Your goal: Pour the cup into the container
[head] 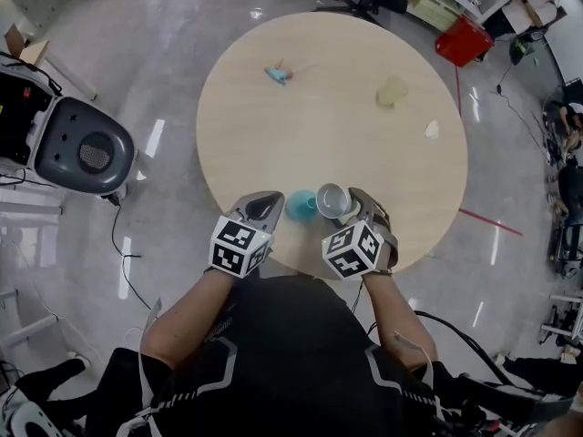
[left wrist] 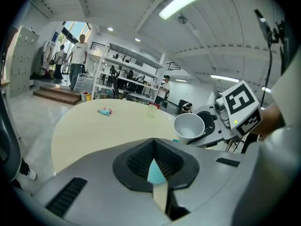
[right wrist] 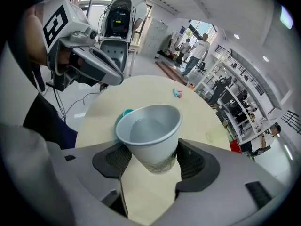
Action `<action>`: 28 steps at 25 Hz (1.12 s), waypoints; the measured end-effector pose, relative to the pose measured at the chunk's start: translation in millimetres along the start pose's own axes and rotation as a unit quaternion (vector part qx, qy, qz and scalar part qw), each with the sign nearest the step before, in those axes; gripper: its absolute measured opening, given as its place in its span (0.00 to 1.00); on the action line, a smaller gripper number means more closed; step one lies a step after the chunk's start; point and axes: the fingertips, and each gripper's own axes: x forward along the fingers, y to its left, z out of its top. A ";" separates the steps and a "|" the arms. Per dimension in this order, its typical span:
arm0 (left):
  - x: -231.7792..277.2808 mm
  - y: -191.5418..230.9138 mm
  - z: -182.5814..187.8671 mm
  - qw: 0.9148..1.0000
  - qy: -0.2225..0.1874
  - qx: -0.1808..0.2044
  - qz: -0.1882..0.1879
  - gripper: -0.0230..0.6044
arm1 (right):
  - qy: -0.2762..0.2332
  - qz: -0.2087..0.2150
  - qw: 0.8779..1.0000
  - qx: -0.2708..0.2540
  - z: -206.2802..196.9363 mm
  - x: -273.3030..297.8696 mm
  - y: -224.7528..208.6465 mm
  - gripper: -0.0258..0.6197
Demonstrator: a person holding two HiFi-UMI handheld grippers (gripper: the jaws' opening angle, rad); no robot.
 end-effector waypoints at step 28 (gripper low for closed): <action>6.0 2.5 -1.1 1.000 -0.002 -0.004 -0.006 0.04 | 0.045 -0.019 0.996 -0.080 -1.1 5.9 -5.6 0.51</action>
